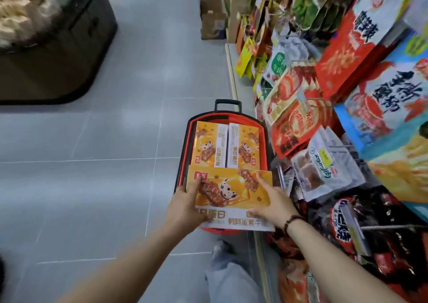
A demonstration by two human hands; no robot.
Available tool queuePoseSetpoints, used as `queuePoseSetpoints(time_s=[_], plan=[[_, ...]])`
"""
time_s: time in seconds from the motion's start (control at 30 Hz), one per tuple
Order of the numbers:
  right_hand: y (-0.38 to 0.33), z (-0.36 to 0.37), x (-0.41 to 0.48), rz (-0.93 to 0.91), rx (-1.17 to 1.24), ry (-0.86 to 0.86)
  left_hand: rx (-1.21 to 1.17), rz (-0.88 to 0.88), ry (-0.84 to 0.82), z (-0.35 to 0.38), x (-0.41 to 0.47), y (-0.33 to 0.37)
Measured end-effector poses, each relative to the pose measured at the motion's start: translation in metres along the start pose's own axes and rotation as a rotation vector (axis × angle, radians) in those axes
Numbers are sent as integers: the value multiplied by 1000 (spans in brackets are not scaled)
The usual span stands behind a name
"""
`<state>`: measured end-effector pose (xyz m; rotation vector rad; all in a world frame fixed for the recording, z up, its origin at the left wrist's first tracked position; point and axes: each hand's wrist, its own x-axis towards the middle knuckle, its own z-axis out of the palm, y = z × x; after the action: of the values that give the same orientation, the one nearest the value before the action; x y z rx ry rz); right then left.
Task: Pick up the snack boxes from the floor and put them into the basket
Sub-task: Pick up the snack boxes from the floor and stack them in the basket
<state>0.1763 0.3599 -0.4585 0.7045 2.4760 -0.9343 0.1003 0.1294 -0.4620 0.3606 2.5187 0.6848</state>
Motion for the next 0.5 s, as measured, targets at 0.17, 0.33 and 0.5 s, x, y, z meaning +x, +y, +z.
queuePoseSetpoints(time_s=[0.17, 0.33, 0.5], plan=[[3, -14, 70, 0, -44, -78, -22, -68, -37, 11, 58, 5], [10, -9, 109, 61, -77, -136, -36, -75, -128, 23, 98, -4], [18, 9, 134, 128, -86, -221, 19, -115, -267, 37, 121, -22]])
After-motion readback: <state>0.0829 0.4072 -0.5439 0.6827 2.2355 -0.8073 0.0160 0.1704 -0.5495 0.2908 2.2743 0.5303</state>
